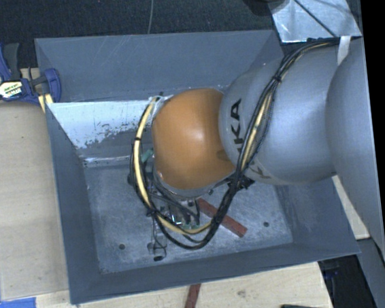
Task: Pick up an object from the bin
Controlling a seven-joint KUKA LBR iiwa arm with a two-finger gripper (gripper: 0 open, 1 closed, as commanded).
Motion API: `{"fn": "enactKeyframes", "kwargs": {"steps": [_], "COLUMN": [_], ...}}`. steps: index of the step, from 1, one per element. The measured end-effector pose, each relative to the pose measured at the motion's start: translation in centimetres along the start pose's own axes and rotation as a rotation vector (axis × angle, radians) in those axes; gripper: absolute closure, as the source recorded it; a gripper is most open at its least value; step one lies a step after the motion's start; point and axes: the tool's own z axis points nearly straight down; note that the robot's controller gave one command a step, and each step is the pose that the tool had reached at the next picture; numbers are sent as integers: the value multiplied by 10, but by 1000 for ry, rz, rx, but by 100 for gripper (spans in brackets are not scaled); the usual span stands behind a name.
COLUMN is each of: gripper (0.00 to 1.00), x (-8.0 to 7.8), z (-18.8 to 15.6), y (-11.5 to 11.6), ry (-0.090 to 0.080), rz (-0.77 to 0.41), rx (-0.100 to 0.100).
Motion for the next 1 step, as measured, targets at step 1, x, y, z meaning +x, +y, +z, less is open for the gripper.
{"fn": "enactKeyframes", "kwargs": {"steps": [1], "gripper": [0], "x": [-2], "z": [-4], "y": [0], "ry": [-8], "rz": [3], "rx": [-3]}}
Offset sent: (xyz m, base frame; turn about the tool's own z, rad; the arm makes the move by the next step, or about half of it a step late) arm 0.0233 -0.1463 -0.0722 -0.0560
